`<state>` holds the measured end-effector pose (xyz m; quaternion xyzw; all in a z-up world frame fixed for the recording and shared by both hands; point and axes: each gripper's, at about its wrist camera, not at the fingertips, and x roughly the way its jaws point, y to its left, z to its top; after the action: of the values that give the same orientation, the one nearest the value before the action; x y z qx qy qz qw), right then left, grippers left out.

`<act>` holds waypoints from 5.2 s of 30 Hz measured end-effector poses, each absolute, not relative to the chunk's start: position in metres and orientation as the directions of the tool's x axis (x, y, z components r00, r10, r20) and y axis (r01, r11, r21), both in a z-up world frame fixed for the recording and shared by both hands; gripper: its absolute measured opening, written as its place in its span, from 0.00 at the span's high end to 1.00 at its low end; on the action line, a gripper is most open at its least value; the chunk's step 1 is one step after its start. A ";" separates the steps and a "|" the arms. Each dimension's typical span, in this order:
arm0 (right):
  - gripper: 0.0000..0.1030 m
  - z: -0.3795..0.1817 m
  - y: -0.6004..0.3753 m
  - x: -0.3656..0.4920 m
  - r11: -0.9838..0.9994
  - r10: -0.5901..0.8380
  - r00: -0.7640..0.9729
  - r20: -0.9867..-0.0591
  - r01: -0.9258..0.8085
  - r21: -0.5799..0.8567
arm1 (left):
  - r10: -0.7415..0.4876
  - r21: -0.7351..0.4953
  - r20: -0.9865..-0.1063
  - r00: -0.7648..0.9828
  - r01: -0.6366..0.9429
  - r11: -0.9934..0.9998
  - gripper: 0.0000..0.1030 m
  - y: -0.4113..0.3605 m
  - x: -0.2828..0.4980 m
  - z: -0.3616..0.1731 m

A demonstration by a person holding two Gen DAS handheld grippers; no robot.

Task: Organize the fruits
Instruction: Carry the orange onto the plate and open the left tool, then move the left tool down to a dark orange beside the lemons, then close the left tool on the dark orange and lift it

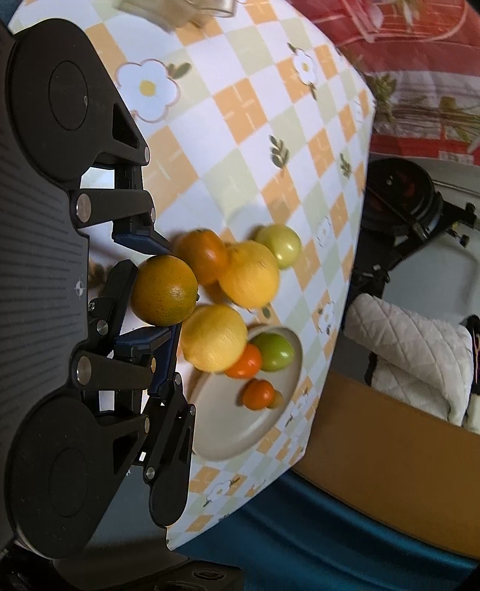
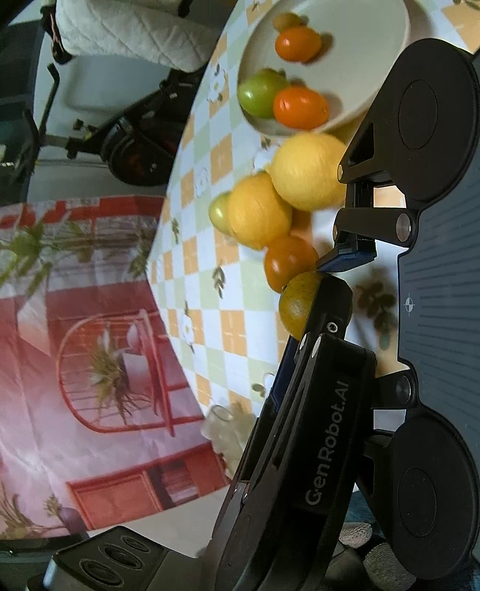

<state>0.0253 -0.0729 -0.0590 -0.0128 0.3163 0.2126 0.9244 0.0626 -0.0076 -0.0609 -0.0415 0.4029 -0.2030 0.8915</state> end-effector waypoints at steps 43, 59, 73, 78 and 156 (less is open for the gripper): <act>0.62 -0.075 -0.223 0.058 0.980 0.121 0.849 -0.514 -0.019 0.200 | -0.452 -0.159 -0.738 0.500 0.523 0.838 0.56 -0.166 0.148 -0.072; 0.62 -0.088 -0.225 0.078 0.980 0.113 0.835 -0.539 -0.004 0.199 | -0.408 -0.125 -0.756 0.513 0.499 0.858 0.56 -0.175 0.160 -0.083; 0.62 -0.076 -0.226 0.061 0.982 0.081 0.847 -0.525 0.023 0.189 | -0.419 -0.138 -0.717 0.556 0.476 0.869 0.56 -0.158 0.153 -0.067; 0.61 -0.067 -0.222 0.051 0.981 0.084 0.854 -0.513 0.020 0.193 | -0.436 -0.158 -0.693 0.575 0.469 0.869 0.56 -0.144 0.145 -0.055; 0.62 -0.079 -0.044 0.077 0.948 0.228 0.732 -0.642 -0.318 -0.027 | -0.504 -0.351 -0.665 0.551 0.365 0.862 0.56 0.016 0.129 -0.099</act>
<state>0.0774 -0.0441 -0.0788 -0.0674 0.3351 0.1470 0.9282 0.1295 0.0158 -0.0994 -0.0860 0.4039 -0.2478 0.8764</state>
